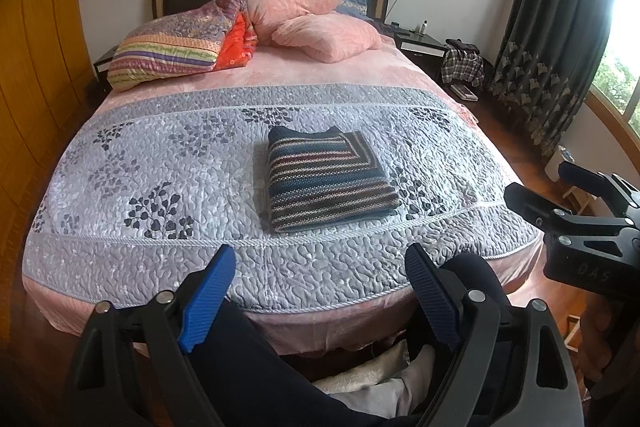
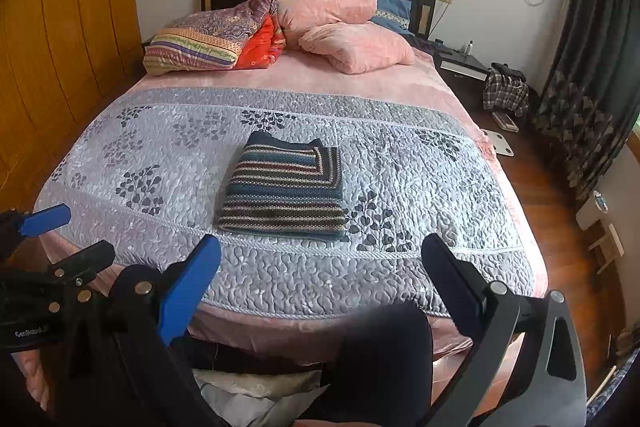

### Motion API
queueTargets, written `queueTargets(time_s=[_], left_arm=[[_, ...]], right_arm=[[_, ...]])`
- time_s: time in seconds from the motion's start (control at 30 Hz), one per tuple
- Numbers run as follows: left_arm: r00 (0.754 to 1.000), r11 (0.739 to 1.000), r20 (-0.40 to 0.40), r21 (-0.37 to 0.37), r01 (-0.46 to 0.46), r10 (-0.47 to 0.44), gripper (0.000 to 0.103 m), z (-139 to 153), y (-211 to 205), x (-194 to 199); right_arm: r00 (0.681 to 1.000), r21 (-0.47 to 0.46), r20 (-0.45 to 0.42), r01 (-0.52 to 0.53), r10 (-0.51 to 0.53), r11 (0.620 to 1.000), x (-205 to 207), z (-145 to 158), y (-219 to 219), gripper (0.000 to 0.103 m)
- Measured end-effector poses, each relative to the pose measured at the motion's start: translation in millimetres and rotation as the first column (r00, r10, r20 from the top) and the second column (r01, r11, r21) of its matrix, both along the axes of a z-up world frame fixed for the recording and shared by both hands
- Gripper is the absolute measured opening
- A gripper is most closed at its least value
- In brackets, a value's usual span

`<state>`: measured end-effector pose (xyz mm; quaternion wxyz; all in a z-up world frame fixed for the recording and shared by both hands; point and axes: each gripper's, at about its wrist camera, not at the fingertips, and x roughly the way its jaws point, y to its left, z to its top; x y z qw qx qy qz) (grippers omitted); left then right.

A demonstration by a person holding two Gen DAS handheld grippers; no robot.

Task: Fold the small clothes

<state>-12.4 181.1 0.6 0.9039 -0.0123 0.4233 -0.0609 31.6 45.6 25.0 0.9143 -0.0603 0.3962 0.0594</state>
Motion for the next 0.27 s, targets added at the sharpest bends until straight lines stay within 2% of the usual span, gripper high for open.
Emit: queueTargets(time_s=[0.27], left_arm=[[1.0,1.0,0.004,0.002,0.004,-0.004,0.087,-1.0,0.3,-1.8]], right_arm=[[1.0,0.004,0.004,0.007,-0.007,1.0,-4.5,0.1,0.7,0.1]])
